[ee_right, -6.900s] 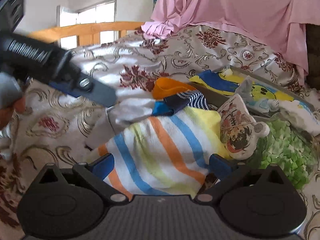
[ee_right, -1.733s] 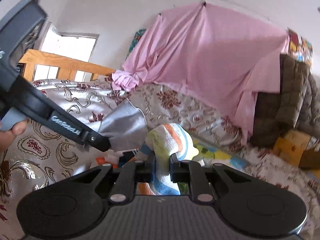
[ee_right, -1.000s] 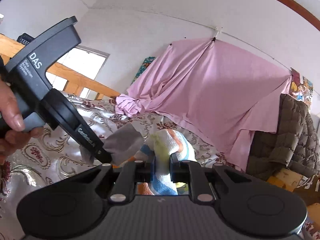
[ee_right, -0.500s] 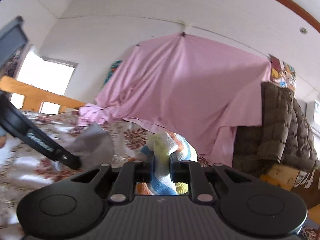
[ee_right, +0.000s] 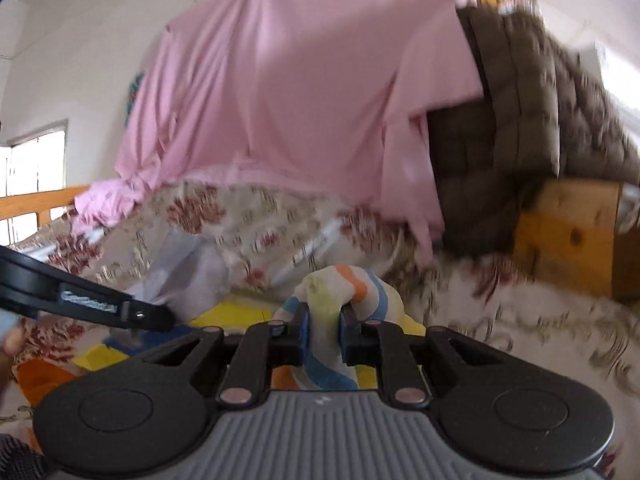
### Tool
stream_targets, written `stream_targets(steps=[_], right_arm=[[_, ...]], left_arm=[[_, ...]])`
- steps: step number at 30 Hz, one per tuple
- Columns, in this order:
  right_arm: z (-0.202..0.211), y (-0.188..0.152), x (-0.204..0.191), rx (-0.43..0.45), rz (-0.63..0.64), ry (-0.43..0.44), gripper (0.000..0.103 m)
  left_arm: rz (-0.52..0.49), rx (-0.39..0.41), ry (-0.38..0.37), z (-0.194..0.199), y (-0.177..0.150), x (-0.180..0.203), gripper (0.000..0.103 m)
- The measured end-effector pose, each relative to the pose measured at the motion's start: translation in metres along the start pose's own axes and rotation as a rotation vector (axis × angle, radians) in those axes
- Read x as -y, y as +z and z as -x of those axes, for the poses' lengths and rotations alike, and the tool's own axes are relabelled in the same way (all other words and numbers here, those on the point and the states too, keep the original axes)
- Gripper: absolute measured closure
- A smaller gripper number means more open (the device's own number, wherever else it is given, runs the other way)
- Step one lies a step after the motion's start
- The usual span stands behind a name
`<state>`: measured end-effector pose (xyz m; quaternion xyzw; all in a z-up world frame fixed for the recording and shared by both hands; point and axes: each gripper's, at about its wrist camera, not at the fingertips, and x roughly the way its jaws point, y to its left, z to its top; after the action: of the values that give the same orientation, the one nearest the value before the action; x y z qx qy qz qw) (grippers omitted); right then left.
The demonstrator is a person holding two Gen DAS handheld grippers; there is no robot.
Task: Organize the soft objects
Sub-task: 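Lower the cloth and towel onto the tray and open both grippers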
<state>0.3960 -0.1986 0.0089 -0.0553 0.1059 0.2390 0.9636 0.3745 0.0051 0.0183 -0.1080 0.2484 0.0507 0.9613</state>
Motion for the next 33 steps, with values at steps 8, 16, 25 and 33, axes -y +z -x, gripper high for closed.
stream_targets(steps=[8, 16, 25, 33], right_arm=[[-0.016, -0.008, 0.020, -0.066, -0.083, -0.016, 0.086], [-0.019, -0.009, 0.018, -0.093, -0.066, -0.015, 0.066], [-0.010, -0.008, 0.017, -0.084, -0.060, -0.047, 0.028], [0.017, 0.002, 0.020, -0.039, -0.078, -0.094, 0.013]], left_arm=[[0.010, -0.098, -0.012, -0.048, -0.010, 0.010, 0.087], [0.004, -0.136, -0.008, -0.051, -0.012, 0.009, 0.080], [0.037, -0.113, -0.025, -0.038, -0.013, 0.004, 0.047], [0.089, 0.003, 0.000, 0.001, -0.011, -0.005, 0.022]])
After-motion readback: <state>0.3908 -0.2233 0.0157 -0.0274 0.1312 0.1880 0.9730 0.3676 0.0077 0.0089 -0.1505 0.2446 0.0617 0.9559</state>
